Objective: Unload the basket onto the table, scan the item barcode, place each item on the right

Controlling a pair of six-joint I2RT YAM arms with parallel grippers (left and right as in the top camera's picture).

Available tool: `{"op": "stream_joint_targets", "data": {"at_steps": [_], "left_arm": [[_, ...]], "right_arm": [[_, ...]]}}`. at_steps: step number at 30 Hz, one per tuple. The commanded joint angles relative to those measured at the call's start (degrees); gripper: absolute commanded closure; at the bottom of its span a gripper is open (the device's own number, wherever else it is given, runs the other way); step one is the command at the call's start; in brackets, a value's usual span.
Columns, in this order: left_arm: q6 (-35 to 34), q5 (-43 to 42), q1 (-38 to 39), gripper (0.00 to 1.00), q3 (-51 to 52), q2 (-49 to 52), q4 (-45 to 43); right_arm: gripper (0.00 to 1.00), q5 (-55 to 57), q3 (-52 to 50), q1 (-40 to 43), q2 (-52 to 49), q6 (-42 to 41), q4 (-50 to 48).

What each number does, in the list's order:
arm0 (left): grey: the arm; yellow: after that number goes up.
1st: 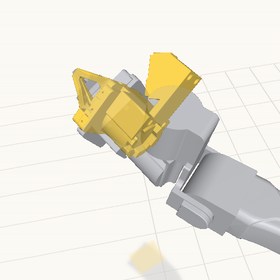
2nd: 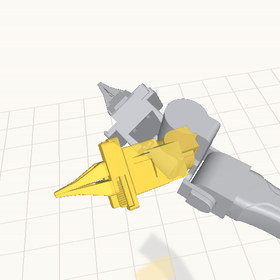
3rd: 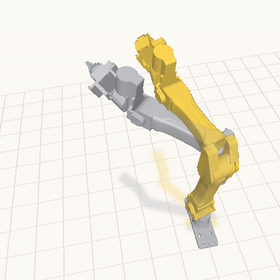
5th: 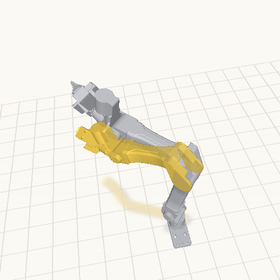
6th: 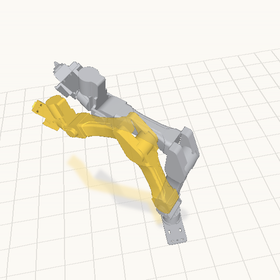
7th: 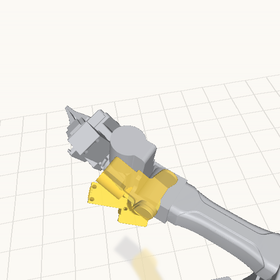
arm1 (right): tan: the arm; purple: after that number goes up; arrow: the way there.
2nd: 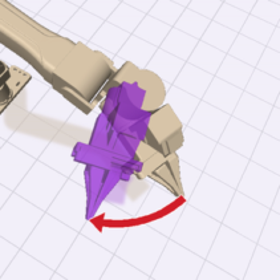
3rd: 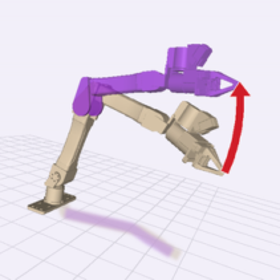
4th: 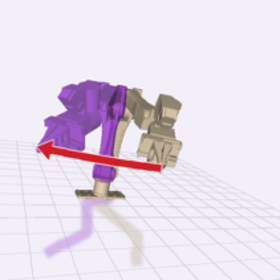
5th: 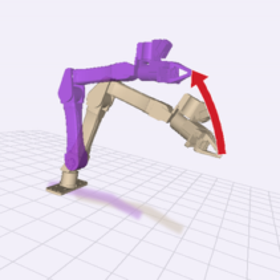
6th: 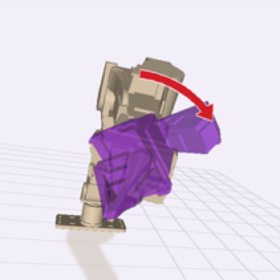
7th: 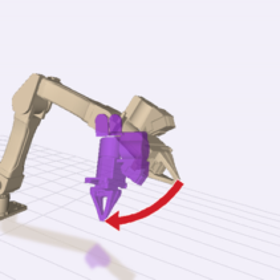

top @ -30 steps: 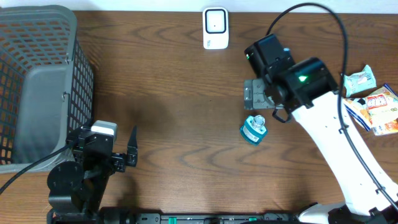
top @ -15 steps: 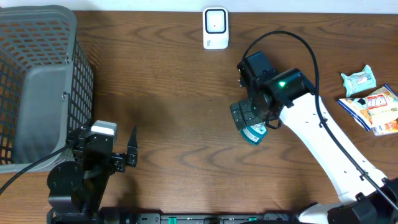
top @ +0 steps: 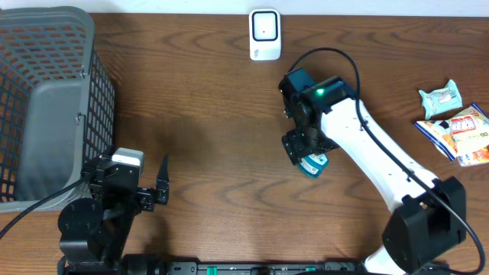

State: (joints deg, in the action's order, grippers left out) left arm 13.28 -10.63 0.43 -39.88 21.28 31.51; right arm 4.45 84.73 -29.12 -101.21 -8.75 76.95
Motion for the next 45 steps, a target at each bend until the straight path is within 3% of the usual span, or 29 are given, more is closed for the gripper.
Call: {"op": "stream_joint_targets", "data": {"at_steps": [1, 5, 17, 25, 32, 40, 45], "left_arm": [[-0.52, -0.74, 0.02, 0.02, -0.31, -0.04, -0.22], [-0.52, -0.74, 0.02, 0.02, -0.31, -0.04, -0.22], [-0.52, -0.74, 0.02, 0.02, -0.31, -0.04, -0.22], [-0.52, -0.74, 0.02, 0.02, -0.31, -0.04, -0.22], [-0.52, -0.74, 0.02, 0.02, -0.31, -0.04, -0.2], [-0.52, -0.74, 0.02, 0.02, -0.31, -0.04, -0.2], [-0.52, -0.74, 0.02, 0.02, -0.31, -0.04, -0.2]], "right_arm": [[0.23, -0.04, -0.11, -0.59, -0.17, 0.96, 0.63], [0.39, 0.15, -0.11, -0.55, -0.17, 1.16, 1.31], [0.37, 1.95, -2.23, -0.5, -0.17, 1.57, 0.59], [0.52, 2.49, -5.55, -0.52, -0.17, 1.51, -2.21], [0.57, 2.54, -5.75, 0.26, -0.17, 1.09, -2.89], [0.76, 2.49, -6.1, 0.31, -0.17, 1.09, -4.17], [0.77, 2.51, -6.12, 0.33, -0.17, 1.11, -4.94]]}}
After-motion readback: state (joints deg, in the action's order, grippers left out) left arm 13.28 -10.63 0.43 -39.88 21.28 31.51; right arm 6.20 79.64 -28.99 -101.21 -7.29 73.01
